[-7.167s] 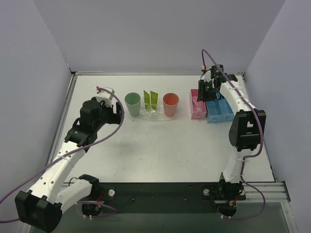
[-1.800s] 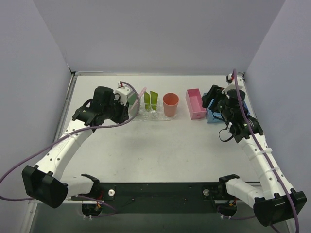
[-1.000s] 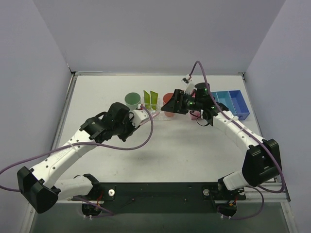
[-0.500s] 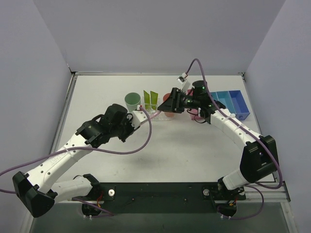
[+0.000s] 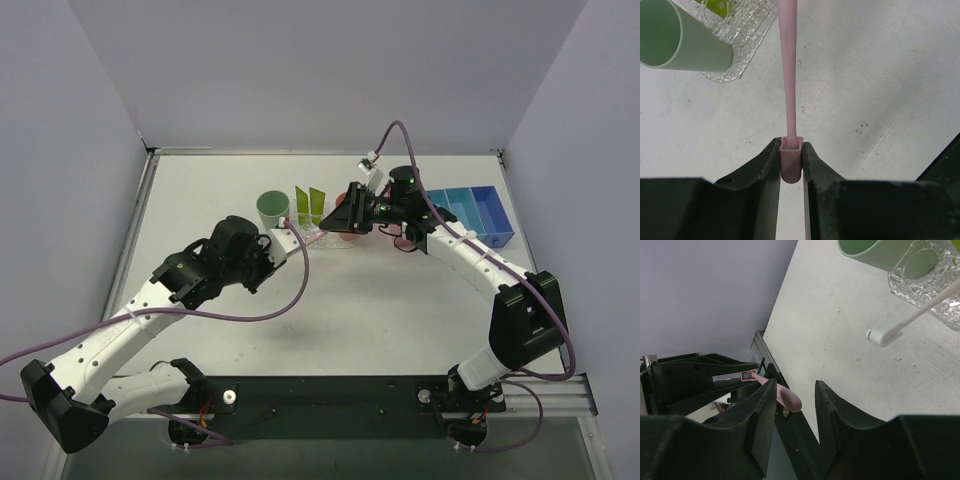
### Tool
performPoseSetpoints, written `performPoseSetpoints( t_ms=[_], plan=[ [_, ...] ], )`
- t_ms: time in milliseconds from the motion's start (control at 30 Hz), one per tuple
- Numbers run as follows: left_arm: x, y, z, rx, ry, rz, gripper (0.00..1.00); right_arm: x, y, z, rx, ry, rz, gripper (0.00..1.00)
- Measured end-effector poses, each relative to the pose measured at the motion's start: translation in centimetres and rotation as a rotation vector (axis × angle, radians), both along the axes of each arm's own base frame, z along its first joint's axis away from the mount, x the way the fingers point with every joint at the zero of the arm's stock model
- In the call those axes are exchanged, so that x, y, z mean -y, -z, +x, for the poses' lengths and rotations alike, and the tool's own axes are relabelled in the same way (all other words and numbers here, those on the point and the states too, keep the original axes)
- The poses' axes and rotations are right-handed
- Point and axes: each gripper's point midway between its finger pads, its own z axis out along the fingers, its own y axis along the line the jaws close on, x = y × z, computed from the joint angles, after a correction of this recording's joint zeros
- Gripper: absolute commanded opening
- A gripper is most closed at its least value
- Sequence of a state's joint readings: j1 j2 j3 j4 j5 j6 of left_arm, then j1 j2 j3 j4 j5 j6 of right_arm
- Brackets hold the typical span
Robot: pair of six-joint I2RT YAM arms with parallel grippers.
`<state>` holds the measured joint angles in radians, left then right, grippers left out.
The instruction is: Prepare toiletry sets of a toothbrush and toothpaste on the tray
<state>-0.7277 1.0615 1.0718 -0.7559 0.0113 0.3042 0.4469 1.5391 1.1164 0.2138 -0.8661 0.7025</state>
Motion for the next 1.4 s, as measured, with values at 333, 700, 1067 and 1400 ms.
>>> performPoseSetpoints(
  t_ms=[333, 700, 1067, 1400],
  plan=[
    [0.1, 0.6, -0.2, -0.013, 0.0, -0.006, 0.0, -0.2, -0.4, -0.3, -0.004, -0.019, 0.021, 0.26],
    [0.5, 0.6, -0.2, -0.019, -0.001, -0.03, 0.0, -0.5, -0.4, -0.6, -0.002, -0.034, 0.021, 0.25],
    [0.4, 1.5, -0.4, -0.042, -0.013, -0.026, 0.0, -0.7, -0.7, -1.3, -0.012, -0.064, 0.034, 0.0],
    [1.4, 0.4, 0.5, -0.029, -0.082, -0.158, 0.89, -0.3, -1.3, -0.1, 0.011, -0.009, 0.059, 0.0]
  ],
)
